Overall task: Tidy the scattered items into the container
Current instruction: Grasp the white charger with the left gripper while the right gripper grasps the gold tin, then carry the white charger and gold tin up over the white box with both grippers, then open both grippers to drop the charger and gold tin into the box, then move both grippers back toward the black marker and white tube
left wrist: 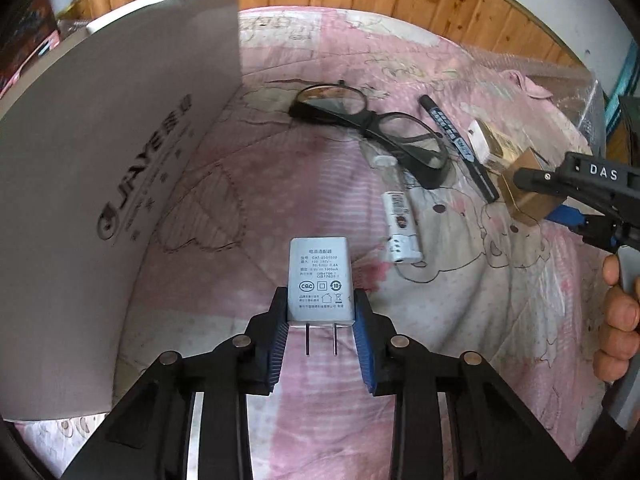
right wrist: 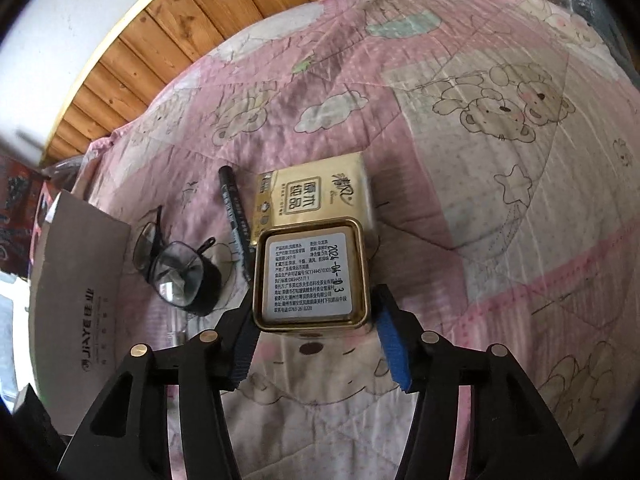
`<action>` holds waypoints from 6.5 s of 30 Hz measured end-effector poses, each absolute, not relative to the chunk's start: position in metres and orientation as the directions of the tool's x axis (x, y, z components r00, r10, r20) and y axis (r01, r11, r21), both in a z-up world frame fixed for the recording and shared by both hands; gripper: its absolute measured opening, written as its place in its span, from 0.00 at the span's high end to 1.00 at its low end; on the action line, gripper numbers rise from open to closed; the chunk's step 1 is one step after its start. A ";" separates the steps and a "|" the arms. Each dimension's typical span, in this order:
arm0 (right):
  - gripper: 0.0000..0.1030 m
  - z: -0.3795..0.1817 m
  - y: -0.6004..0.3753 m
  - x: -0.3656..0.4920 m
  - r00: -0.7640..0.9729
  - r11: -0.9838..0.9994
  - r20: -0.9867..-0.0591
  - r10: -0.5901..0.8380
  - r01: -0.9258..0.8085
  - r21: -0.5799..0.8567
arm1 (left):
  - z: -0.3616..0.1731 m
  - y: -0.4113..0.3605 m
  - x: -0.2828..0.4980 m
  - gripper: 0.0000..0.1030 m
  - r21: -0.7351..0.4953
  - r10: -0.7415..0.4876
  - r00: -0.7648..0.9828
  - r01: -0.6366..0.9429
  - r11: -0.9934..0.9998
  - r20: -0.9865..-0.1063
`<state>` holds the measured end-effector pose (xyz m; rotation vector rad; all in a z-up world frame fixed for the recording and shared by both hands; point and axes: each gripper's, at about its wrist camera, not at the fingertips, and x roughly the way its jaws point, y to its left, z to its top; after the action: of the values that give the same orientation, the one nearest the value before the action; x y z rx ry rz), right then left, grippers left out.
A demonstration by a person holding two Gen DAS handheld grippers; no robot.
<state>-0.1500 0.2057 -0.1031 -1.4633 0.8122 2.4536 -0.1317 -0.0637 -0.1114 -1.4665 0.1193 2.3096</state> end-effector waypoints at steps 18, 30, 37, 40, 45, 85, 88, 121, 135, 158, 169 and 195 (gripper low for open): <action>0.48 -0.064 0.180 -0.113 -0.558 -0.841 -0.807 -0.192 -0.330 0.428 | -0.061 -0.082 -0.096 0.69 -0.124 0.281 -0.410 -0.367 -0.922 -0.868; 0.48 -0.050 0.140 -0.082 -0.565 -0.863 -0.785 -0.255 -0.233 0.447 | -0.029 -0.101 -0.053 0.69 -0.108 0.283 -0.453 -0.373 -0.922 -0.846; 0.48 -0.051 0.111 -0.070 -0.552 -0.887 -0.787 -0.277 -0.168 0.430 | -0.015 -0.121 -0.041 0.69 -0.124 0.288 -0.477 -0.347 -0.930 -0.830; 0.48 -0.052 0.099 -0.065 -0.543 -0.895 -0.789 -0.285 -0.143 0.422 | -0.009 -0.129 -0.036 0.69 -0.137 0.297 -0.488 -0.337 -0.932 -0.821; 0.48 -0.050 0.081 -0.054 -0.537 -0.901 -0.787 -0.305 -0.106 0.421 | -0.001 -0.143 -0.030 0.69 -0.165 0.315 -0.493 -0.324 -0.932 -0.811; 0.48 0.058 -0.107 -0.074 -0.582 -0.938 -0.736 -0.346 0.212 0.274 | 0.053 -0.285 -0.110 0.69 -0.429 0.461 -0.564 -0.199 -0.881 -0.685; 0.48 0.068 -0.117 -0.085 -0.585 -0.937 -0.733 -0.348 0.233 0.259 | 0.057 -0.290 -0.122 0.69 -0.430 0.458 -0.568 -0.194 -0.882 -0.684; 0.48 0.073 -0.180 -0.254 -0.451 -0.918 -0.827 -0.336 0.353 0.180 | 0.012 -0.285 -0.219 0.69 -0.365 0.360 -0.396 -0.067 -0.929 -0.845; 0.48 0.034 -0.182 -0.329 -0.345 -0.926 -0.882 -0.321 0.311 0.216 | -0.004 -0.260 -0.231 0.69 -0.414 0.414 -0.319 -0.068 -0.907 -0.853; 0.46 -0.004 -0.183 -0.384 -0.336 -0.933 -0.896 -0.291 0.307 0.188 | -0.031 -0.258 -0.272 0.42 -0.369 0.358 -0.243 0.001 -0.930 -0.902; 0.46 0.004 -0.175 -0.371 -0.329 -0.930 -0.891 -0.312 0.299 0.215 | -0.025 -0.257 -0.262 0.42 -0.354 0.348 -0.257 -0.023 -0.935 -0.902; 0.46 0.055 -0.155 -0.286 -0.377 -0.893 -0.837 -0.397 0.370 0.257 | 0.026 -0.243 -0.211 0.42 -0.275 0.292 -0.353 -0.099 -0.956 -0.889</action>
<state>-0.2856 -0.1551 0.0547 -1.8839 0.0496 3.0772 -0.2107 -0.2435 0.0263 -1.6258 -0.2531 2.3903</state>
